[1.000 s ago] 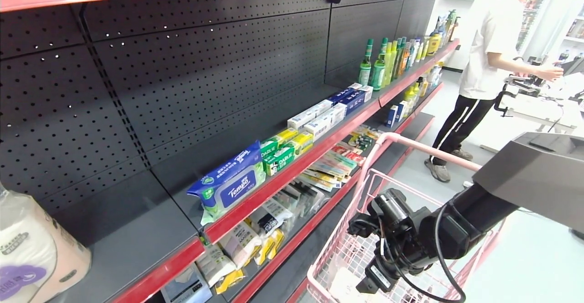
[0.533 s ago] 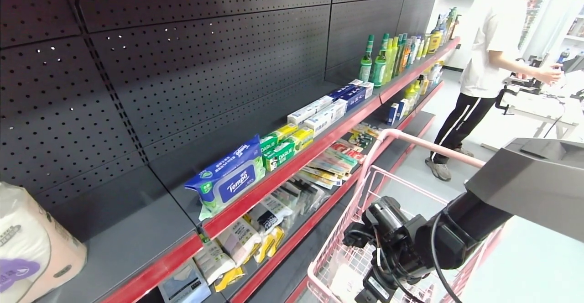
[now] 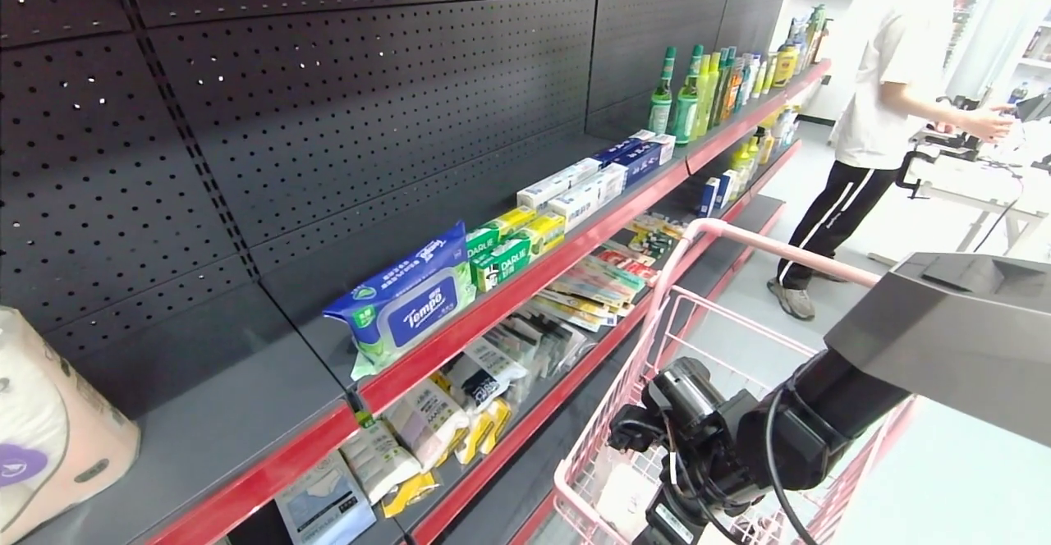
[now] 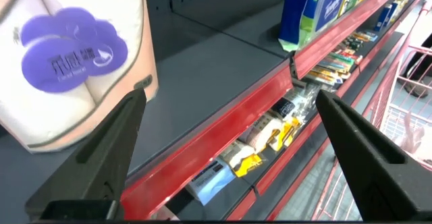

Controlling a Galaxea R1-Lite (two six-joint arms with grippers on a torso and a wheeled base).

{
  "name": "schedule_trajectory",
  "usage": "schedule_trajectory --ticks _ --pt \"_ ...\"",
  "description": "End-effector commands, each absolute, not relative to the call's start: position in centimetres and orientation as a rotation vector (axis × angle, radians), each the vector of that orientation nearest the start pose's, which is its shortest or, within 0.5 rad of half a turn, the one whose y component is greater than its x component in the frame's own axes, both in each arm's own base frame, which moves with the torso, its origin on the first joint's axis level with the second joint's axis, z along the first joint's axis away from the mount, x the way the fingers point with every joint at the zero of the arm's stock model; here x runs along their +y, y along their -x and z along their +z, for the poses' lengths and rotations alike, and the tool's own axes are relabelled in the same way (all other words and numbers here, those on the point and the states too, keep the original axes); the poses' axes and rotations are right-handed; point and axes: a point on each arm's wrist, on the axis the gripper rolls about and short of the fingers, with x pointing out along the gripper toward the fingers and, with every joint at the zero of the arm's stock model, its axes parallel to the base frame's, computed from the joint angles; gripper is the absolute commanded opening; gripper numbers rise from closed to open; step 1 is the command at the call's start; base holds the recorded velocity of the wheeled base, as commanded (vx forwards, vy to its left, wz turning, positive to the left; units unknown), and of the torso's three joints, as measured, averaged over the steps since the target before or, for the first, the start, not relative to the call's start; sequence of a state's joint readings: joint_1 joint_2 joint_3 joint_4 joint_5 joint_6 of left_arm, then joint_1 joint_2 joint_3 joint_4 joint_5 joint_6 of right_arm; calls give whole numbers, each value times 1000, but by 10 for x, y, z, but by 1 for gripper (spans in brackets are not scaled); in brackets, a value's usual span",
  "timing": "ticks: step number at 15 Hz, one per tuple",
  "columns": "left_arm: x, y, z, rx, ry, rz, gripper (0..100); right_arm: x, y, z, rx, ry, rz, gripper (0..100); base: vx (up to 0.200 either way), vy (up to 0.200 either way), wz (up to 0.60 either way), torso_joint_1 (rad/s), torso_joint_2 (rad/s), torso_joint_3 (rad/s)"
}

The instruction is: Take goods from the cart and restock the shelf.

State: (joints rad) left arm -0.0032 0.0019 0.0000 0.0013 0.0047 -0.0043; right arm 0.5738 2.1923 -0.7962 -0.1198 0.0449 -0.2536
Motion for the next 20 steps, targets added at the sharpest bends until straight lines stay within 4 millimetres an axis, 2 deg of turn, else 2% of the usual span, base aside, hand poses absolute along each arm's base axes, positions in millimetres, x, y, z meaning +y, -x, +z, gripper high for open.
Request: schedule_trajectory --ticks 1,15,20 --pt "0 23 75 3 5 3 100 170 -259 -14 1182 555 699 100 0 0 0 -144 339 178" --pt "0 23 75 3 5 3 100 171 -266 -25 1201 557 691 100 0 0 0 -50 122 67" --pt "0 23 75 3 5 2 100 162 -275 -32 1221 546 647 100 0 0 0 0 0 0"
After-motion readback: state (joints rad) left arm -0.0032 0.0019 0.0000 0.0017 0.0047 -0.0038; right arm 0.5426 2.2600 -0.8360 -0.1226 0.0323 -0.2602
